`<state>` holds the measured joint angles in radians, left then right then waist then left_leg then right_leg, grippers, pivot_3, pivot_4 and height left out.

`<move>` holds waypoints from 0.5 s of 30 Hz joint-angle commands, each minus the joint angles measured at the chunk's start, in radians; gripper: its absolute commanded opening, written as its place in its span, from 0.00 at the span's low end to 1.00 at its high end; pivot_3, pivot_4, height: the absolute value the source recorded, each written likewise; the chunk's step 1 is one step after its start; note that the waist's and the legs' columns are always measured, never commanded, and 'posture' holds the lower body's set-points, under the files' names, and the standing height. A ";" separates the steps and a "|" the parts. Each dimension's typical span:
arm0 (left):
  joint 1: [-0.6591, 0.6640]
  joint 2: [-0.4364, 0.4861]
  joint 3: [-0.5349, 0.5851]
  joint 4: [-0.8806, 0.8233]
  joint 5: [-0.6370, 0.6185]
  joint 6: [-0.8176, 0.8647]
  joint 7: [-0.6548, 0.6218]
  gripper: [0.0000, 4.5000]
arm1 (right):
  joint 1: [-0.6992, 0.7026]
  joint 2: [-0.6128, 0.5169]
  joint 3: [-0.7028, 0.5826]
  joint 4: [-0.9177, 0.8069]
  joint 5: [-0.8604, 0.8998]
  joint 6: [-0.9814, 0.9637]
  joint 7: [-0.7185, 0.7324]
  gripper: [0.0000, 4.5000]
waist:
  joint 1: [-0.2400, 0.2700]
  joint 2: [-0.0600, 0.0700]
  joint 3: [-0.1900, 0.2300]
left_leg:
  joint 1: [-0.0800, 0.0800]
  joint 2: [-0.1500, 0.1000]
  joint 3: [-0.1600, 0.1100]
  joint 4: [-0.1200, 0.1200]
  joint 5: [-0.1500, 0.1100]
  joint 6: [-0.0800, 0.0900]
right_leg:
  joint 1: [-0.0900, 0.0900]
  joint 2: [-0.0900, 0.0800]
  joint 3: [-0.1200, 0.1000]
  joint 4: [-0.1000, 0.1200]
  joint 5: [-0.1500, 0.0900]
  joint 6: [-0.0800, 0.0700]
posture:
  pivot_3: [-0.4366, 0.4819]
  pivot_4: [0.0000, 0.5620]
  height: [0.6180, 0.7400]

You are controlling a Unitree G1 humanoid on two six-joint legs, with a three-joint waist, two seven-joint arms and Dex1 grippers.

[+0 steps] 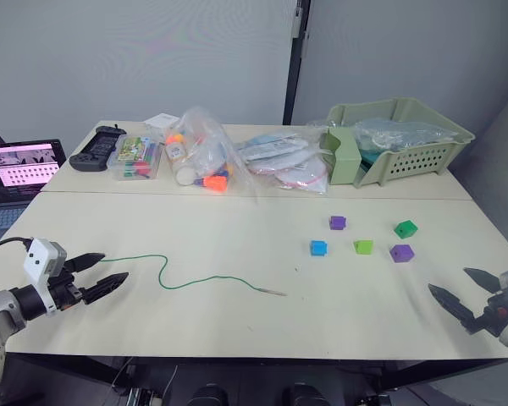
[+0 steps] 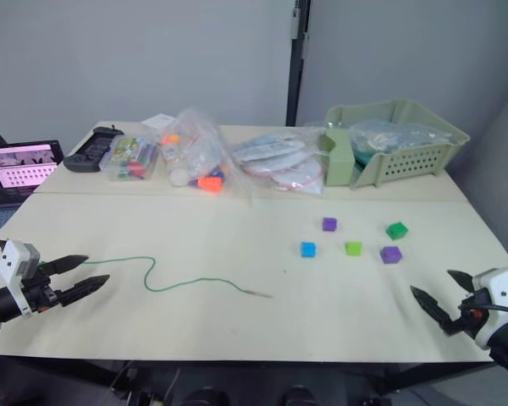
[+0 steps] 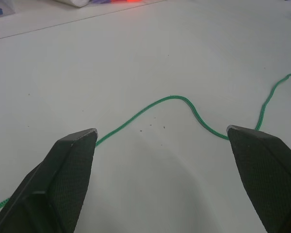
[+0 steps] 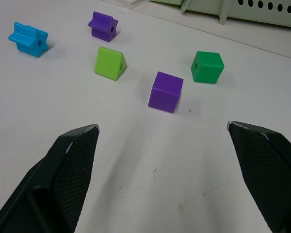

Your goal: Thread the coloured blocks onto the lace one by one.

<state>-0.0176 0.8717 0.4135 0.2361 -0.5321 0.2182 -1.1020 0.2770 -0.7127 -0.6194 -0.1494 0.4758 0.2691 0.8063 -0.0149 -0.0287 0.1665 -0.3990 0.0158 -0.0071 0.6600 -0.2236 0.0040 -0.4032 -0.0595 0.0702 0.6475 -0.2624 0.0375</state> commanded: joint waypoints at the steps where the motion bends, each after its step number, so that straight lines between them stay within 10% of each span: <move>1: -0.022 0.000 0.010 -0.012 0.000 -0.012 -0.002 1.00 | 0.006 0.006 -0.012 -0.063 0.013 0.014 -0.025 0.99 | 0.000 0.000 0.000 | 0.000 0.000 0.000 0.000 0.000 0.000 | 0.000 0.000 0.000 0.000 0.000 0.000 | 0.48 0.27 1.00; 15: -0.061 -0.137 -0.250 -0.510 -0.155 0.241 -0.023 1.00 | -0.053 0.367 0.194 -0.404 -0.125 0.281 -0.623 0.99 | -0.002 0.000 -0.001 | -0.001 0.000 -0.008 0.000 0.000 0.000 | -0.001 -0.001 0.001 0.001 0.001 0.000 | 0.48 0.27 1.00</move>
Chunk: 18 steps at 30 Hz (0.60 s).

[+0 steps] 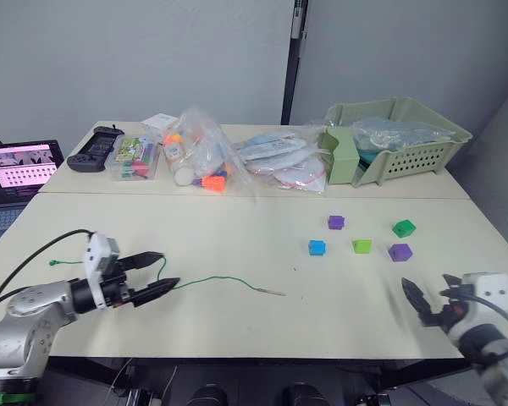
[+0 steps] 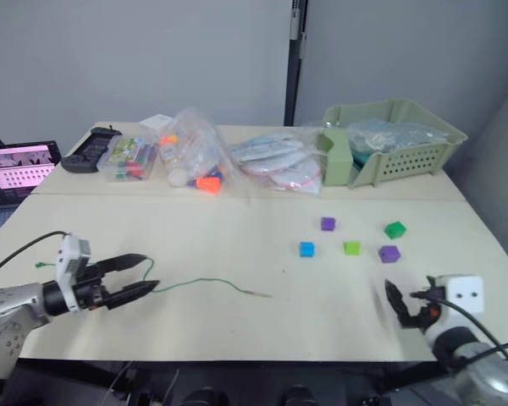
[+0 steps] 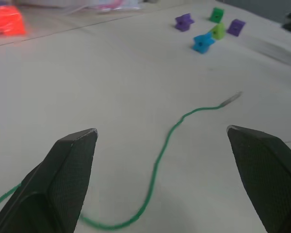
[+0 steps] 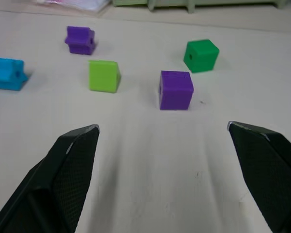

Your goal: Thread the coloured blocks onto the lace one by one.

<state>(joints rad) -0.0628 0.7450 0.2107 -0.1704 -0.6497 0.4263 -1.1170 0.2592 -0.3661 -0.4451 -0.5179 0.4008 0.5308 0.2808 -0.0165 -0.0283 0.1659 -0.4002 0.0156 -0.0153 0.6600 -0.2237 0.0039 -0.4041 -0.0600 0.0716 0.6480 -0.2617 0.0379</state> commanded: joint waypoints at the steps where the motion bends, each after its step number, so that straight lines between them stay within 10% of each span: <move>1: -0.021 -0.014 -0.058 -0.117 -0.038 0.041 -0.003 1.00 | -0.047 0.027 0.021 -0.030 -0.058 0.029 -0.116 0.99 | -0.001 0.000 0.000 | 0.000 0.000 0.000 0.000 0.000 0.000 | 0.000 0.000 0.001 0.000 0.000 0.000 | 0.48 0.27 1.00; 18: -0.205 -0.079 -0.344 -0.111 0.120 0.030 -0.013 1.00 | -0.115 0.043 0.026 -0.016 -0.059 0.022 -0.152 0.99 | 0.000 0.001 0.000 | 0.000 -0.002 0.006 0.000 0.000 0.000 | 0.000 0.003 0.000 0.000 0.000 0.000 | 0.48 0.27 1.00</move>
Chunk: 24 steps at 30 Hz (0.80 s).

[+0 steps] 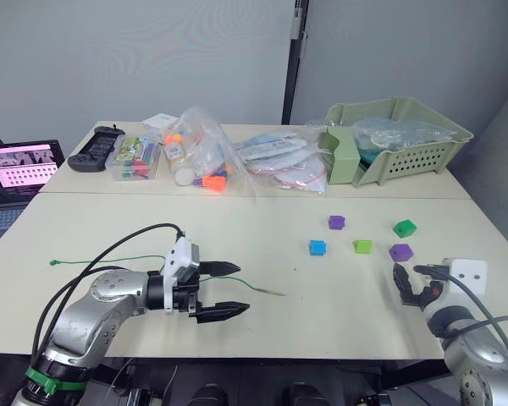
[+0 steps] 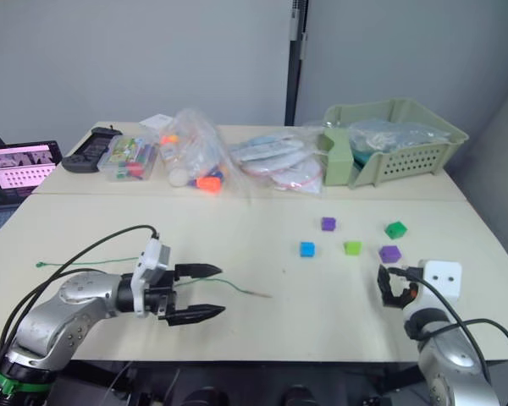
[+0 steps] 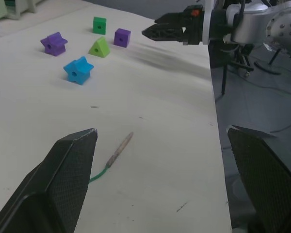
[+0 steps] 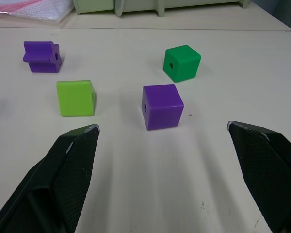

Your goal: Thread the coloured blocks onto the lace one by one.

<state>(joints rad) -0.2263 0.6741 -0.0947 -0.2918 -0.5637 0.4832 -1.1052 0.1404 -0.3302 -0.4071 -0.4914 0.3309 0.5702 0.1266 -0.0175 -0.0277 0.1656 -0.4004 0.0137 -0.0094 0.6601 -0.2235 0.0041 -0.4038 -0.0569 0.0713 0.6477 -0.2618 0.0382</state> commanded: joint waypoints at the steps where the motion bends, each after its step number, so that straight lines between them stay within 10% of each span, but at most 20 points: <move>1: -0.064 -0.016 -0.059 0.024 0.043 -0.030 -0.037 1.00 | 0.010 0.011 -0.007 -0.052 0.021 -0.019 0.012 0.99 | 0.002 0.000 0.000 | 0.000 0.000 0.000 0.000 0.000 0.000 | 0.000 0.000 0.000 0.000 0.000 0.000 | 0.48 0.27 1.00; 8: -0.185 -0.044 -0.164 0.218 0.140 -0.139 -0.175 1.00 | 0.070 -0.007 0.036 -0.116 0.117 -0.013 0.158 0.99 | 0.001 0.000 0.000 | -0.001 -0.001 0.000 0.000 0.000 0.000 | 0.000 0.001 0.000 0.000 0.000 0.000 | 0.48 0.27 1.00; 16: -0.395 -0.086 -0.191 0.572 0.220 -0.303 -0.372 1.00 | 0.070 -0.364 0.045 0.004 0.282 -0.097 0.751 0.99 | 0.001 0.000 0.000 | -0.001 -0.001 0.000 0.001 0.000 0.000 | 0.001 0.002 -0.001 -0.001 0.000 0.001 | 0.48 0.27 1.00; 24: -0.491 -0.169 -0.217 0.751 0.310 -0.433 -0.440 1.00 | -0.027 -0.477 0.137 0.093 0.236 -0.175 0.913 0.99 | 0.003 -0.001 0.000 | -0.004 -0.001 -0.002 0.001 0.000 0.001 | -0.001 0.002 -0.002 -0.002 0.000 0.001 | 0.48 0.27 1.00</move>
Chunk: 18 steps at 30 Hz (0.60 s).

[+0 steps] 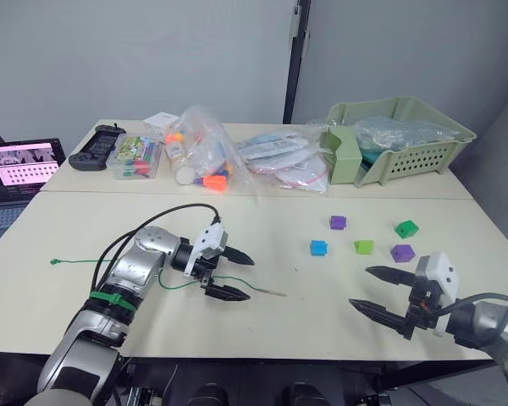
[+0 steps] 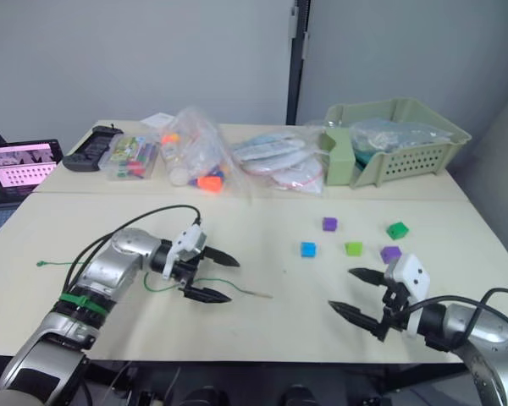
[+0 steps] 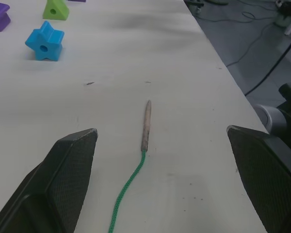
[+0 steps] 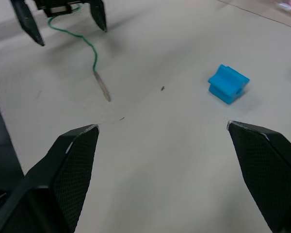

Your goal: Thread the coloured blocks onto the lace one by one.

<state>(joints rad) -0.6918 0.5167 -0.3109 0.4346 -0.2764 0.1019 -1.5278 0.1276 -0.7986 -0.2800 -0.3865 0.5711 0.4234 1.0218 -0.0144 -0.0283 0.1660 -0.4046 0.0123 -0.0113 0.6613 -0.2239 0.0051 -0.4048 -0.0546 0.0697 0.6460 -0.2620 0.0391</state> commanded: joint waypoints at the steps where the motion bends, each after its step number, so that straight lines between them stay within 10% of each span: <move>1: -0.026 -0.026 -0.009 0.044 0.042 -0.080 -0.010 1.00 | -0.018 -0.011 0.023 -0.014 -0.017 -0.034 0.019 0.99 | 0.000 0.000 0.000 | 0.000 0.000 0.000 0.000 0.000 0.000 | 0.000 0.000 0.000 0.000 0.000 0.000 | 0.48 0.27 1.00; 11: -0.033 -0.138 -0.031 0.243 0.170 -0.248 0.067 1.00 | 0.008 -0.005 0.040 -0.053 -0.052 -0.039 -0.021 0.99 | 0.005 0.000 0.000 | 0.000 -0.001 -0.001 0.002 0.000 0.000 | 0.001 -0.001 0.000 0.001 0.001 0.001 | 0.48 0.27 1.00; 18: -0.029 -0.157 -0.042 0.282 0.201 -0.295 0.064 0.53 | 0.026 0.001 0.034 -0.077 -0.048 -0.032 -0.055 1.00 | 0.003 0.000 0.000 | 0.000 -0.001 -0.002 0.005 0.000 0.000 | 0.002 -0.001 0.000 0.001 0.001 0.002 | 0.48 0.27 1.00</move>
<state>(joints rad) -0.7318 0.3670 -0.3304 0.7019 -0.1052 -0.1833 -1.4448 0.1476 -0.7981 -0.2182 -0.4298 0.5194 0.3987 0.9771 -0.0118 -0.0284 0.1660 -0.4047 0.0114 -0.0129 0.6659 -0.2241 0.0053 -0.4028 -0.0554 0.0691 0.6471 -0.2610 0.0409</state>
